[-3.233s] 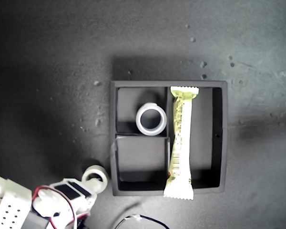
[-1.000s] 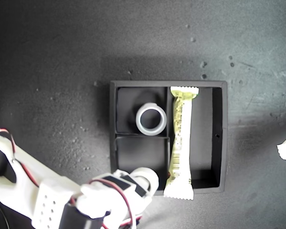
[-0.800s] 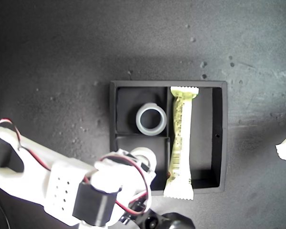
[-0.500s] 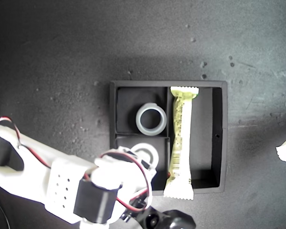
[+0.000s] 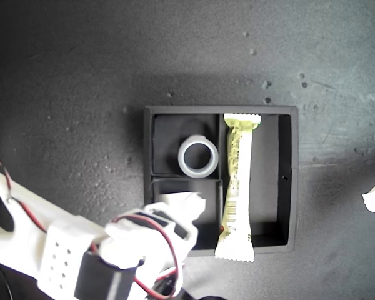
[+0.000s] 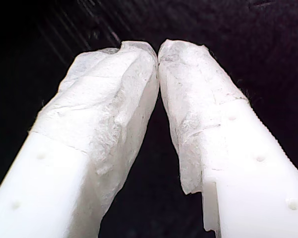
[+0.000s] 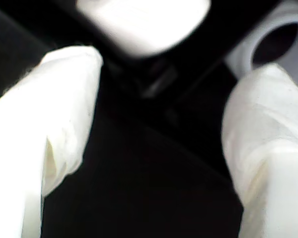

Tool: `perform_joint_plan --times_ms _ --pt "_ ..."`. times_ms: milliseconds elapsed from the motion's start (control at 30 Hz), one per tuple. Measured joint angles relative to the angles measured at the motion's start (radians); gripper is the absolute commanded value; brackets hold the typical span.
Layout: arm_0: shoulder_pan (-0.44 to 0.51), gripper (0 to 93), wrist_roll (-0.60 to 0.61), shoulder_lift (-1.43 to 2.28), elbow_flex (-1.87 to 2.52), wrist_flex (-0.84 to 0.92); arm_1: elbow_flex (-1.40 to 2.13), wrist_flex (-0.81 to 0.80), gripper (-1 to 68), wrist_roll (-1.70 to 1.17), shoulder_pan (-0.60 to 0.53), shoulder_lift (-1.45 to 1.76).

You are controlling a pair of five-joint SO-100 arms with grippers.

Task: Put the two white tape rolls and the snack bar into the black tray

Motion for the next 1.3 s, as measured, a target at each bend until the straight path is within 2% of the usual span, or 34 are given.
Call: perform_joint_plan --times_ms 133,233,367,533,700,900,1100,1300 --pt "-0.091 0.3 -0.014 0.344 0.390 0.000 -0.011 0.107 -0.2 0.041 0.020 0.061" --pt "-0.207 0.0 -0.038 0.644 0.729 -0.017 -0.011 0.187 -0.2 0.104 0.037 0.149" --pt "-0.305 0.0 -0.072 1.100 1.266 -0.209 0.103 0.262 -0.3 0.198 0.092 0.385" --pt "-0.342 0.0 -0.097 1.652 1.910 -0.439 0.313 0.341 -0.4 0.273 0.173 0.692" --pt "-0.362 0.0 -0.107 1.985 2.339 -0.543 0.472 0.370 -0.4 0.307 0.264 0.756" --pt "-0.360 0.0 -0.107 2.194 2.539 -0.537 0.589 0.339 -0.4 0.307 0.380 0.765" --pt "-0.345 -0.1 -0.129 2.414 2.672 -0.456 0.649 0.302 -0.4 0.307 0.393 0.767" --pt "-0.330 -0.1 -0.135 2.425 2.732 -0.445 0.650 0.308 -0.3 0.307 0.374 0.767"
